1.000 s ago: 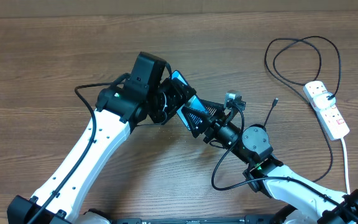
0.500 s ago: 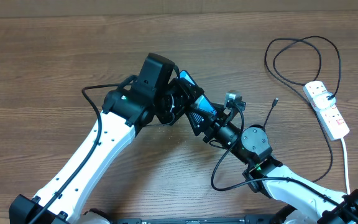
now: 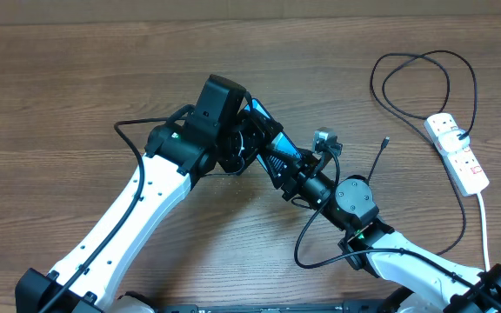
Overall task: Plug charger to phone and switch on socket
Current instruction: 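Close the right gripper on the phone's edge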
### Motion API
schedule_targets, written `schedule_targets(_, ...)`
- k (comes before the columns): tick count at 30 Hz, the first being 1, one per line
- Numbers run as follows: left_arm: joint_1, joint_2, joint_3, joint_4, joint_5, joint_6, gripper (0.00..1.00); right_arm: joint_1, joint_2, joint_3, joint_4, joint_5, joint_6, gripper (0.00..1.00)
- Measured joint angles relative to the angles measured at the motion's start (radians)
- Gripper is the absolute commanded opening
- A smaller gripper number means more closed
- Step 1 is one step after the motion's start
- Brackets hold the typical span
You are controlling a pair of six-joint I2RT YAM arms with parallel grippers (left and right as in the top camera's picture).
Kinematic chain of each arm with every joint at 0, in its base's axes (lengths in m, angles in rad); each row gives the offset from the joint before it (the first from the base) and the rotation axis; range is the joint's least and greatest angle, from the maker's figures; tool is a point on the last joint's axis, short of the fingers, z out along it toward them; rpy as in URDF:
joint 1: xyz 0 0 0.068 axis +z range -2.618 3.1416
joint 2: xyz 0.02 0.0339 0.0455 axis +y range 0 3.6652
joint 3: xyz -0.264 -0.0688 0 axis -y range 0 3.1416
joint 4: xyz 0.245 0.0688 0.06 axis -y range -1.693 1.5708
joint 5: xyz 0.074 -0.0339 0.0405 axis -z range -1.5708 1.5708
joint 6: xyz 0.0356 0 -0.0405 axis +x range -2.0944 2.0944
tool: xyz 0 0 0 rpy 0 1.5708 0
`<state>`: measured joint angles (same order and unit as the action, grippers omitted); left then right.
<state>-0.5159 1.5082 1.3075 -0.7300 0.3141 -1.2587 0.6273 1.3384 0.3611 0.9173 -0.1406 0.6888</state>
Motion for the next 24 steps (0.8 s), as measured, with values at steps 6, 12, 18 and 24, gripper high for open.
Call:
schedule_targets(6,-0.001,0.011,0.0,0.004,0.0,-0.007,0.5,0.004,0.005,0.0,-0.013,0.026,0.003,0.27)
schedule_targets(12,-0.002,0.018,0.0,0.005,0.0,-0.007,0.51,0.004,0.011,0.0,-0.021,0.038,0.008,0.23)
schedule_targets(18,-0.002,0.018,0.0,0.006,-0.001,-0.007,0.55,0.003,0.013,0.0,-0.027,0.051,0.014,0.13)
schedule_targets(24,-0.002,0.018,0.0,0.008,0.0,-0.007,0.69,0.003,0.013,0.0,-0.032,0.065,0.028,0.1)
